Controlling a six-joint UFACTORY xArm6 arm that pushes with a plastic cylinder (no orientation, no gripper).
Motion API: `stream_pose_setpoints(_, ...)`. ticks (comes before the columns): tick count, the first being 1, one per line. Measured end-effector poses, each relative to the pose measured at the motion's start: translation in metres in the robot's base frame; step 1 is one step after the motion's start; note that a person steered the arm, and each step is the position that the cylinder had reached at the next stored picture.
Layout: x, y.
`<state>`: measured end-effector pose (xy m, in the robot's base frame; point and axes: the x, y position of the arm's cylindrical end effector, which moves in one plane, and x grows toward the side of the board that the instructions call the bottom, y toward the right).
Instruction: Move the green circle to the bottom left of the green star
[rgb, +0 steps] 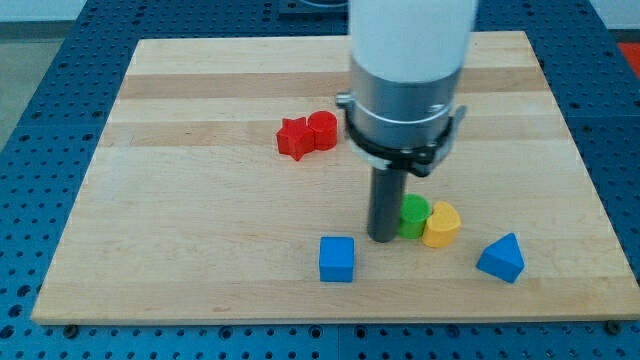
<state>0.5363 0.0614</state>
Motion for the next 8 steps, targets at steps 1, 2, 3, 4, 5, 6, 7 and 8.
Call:
stream_pose_setpoints(1, -0.01, 0.037)
stream_pose_setpoints(2, -0.044, 0.052)
stream_pose_setpoints(3, -0.078, 0.06)
stream_pose_setpoints(4, -0.07, 0.056)
stream_pose_setpoints(5, -0.045, 0.056)
stream_pose_setpoints(6, -0.043, 0.063)
stream_pose_setpoints(7, -0.067, 0.072)
stream_pose_setpoints(8, -0.088, 0.083)
